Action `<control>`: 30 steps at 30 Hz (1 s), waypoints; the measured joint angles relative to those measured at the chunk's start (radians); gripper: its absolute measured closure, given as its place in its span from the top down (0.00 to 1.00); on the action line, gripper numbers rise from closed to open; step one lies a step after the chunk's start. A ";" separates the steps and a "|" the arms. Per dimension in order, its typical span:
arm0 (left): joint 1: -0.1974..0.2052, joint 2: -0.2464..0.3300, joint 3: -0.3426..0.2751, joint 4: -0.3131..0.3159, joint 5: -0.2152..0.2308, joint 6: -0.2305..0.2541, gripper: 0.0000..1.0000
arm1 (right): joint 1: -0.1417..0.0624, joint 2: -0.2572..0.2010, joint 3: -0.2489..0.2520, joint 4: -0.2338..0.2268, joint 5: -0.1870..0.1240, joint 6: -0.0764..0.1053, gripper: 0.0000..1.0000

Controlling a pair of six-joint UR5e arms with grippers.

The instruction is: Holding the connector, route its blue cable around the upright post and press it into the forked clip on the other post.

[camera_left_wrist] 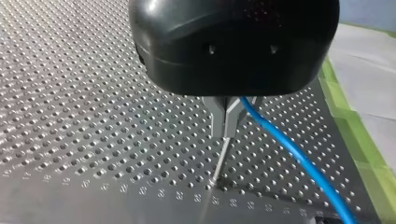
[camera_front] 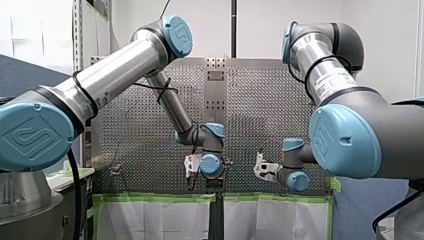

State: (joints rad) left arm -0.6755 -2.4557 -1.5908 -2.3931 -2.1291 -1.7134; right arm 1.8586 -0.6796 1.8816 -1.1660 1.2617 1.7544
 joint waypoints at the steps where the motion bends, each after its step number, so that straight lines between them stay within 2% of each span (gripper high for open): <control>1: -0.001 0.000 0.004 0.000 0.000 0.000 0.04 | -0.004 0.000 0.000 0.001 0.000 -0.001 0.00; 8: -0.002 -0.003 0.028 -0.004 0.013 0.001 0.04 | -0.039 0.001 0.000 0.006 -0.001 -0.004 0.00; 14: -0.006 -0.051 0.074 -0.047 0.029 -0.005 0.07 | -0.063 0.001 0.000 0.012 -0.001 -0.007 0.00; 18: -0.005 -0.088 0.093 -0.066 0.025 -0.036 0.07 | -0.067 0.001 0.000 0.017 -0.001 -0.013 0.00; 22: 0.002 -0.097 0.097 -0.074 0.016 -0.062 0.07 | -0.067 0.002 0.000 0.018 -0.001 -0.016 0.00; 23: 0.003 -0.098 0.097 -0.074 0.016 -0.065 0.09 | -0.067 0.002 0.000 0.018 -0.001 -0.016 0.00; 30: 0.009 -0.099 0.097 -0.056 0.029 -0.072 0.09 | -0.068 0.004 0.000 0.015 -0.003 -0.018 0.00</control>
State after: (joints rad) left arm -0.6664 -2.5552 -1.4938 -2.4493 -2.0997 -1.7858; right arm 1.7908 -0.6752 1.8817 -1.1507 1.2588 1.7361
